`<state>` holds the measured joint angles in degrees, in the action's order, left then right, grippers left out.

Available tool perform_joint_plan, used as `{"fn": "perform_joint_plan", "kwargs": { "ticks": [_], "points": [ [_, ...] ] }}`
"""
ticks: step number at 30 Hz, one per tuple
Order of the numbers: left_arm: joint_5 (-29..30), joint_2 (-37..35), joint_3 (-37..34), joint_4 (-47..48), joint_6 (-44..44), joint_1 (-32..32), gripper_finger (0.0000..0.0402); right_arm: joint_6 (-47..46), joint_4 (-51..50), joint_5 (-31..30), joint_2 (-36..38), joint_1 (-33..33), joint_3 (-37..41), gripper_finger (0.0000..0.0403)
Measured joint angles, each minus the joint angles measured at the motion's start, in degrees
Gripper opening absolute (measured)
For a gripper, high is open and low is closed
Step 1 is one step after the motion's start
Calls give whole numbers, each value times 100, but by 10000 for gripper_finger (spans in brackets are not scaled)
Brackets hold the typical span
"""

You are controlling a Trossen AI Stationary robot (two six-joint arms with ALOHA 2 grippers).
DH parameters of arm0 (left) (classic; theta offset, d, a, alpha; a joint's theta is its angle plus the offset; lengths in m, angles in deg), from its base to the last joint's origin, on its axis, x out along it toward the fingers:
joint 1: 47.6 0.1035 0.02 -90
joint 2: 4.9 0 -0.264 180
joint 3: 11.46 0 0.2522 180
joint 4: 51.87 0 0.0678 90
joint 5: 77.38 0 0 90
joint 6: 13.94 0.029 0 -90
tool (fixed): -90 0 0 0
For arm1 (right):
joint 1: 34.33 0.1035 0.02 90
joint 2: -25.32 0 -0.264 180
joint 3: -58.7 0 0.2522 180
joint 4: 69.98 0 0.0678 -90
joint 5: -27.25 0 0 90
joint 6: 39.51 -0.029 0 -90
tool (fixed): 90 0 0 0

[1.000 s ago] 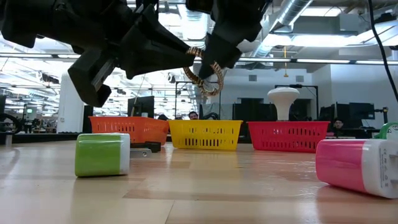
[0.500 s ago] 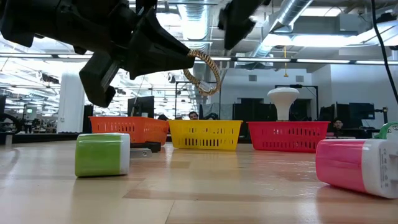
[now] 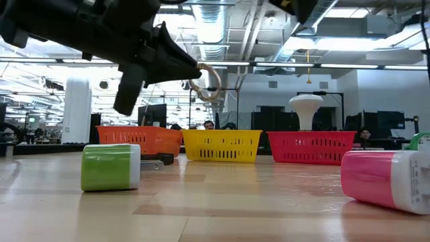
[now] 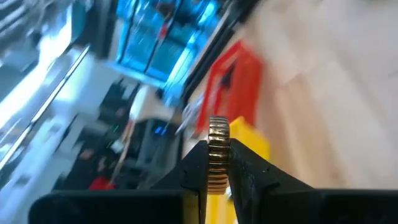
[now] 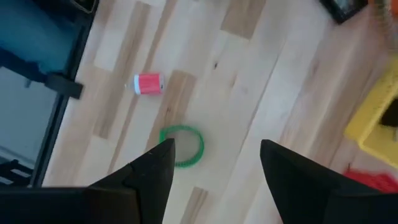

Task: Pick & Place Office items
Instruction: Put the gold wristwatch into the orange bin

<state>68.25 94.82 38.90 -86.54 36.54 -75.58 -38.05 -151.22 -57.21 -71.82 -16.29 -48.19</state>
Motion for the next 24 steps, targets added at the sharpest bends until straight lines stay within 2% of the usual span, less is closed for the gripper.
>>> {"fn": "perform_joint_plan", "kwargs": {
  "ticks": [7, 10, 14, 18, 21, 24],
  "points": [
    [1589, -119, -10, 40, 22, 228, 40, -744, 2139, -520, 1911, -233, 2258, 228],
    [1926, -349, -7, 27, -6, 392, 41, -1162, 3268, -823, 2593, -258, 3274, 228],
    [1958, -920, -8, 28, -415, 568, 41, -1391, 4831, -1008, 3118, -223, 4476, 228],
    [1961, -1692, -7, 362, -731, 642, 39, -1368, 6163, -1012, 3239, -191, 5394, 228],
    [1961, -2283, -7, 820, -1179, 638, 39, -1340, 6696, -1011, 3180, -189, 5747, 227],
    [1885, -2810, -6, 1703, -2235, 638, 39, -1334, 6644, -1011, 3095, -263, 5787, 227]
  ]
}}
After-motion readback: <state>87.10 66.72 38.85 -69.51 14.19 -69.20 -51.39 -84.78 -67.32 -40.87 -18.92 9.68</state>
